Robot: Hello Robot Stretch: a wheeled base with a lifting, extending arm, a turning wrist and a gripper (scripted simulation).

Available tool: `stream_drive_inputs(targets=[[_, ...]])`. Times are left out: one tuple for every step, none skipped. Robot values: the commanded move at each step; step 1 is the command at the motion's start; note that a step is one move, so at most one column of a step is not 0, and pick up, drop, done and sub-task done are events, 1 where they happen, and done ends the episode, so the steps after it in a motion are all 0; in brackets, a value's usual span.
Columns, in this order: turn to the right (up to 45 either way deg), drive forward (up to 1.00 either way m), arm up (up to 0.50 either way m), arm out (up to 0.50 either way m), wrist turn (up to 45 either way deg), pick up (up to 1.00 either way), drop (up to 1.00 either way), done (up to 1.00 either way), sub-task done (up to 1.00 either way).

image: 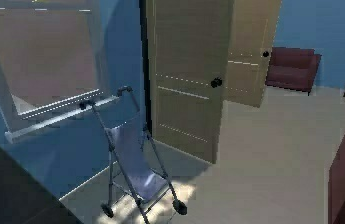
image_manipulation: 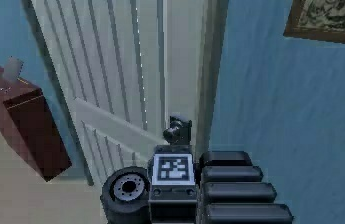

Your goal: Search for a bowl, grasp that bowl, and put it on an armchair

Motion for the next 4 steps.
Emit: stream_drive_inputs(targets=[[21.0, 0.0, 0.0, 0.0, 0.0, 0.0, 0.0, 0.0, 0.0], [0.0, 1.0, 0.0, 0.0, 0.0, 0.0, 0.0, 0.0, 0.0], [0.0, 1.0, 0.0, 0.0, 0.0, 0.0, 0.0, 0.0, 0.0], [-6.0, 0.0, 0.0, 0.0, 0.0, 0.0, 0.0, 0.0, 0.0]])
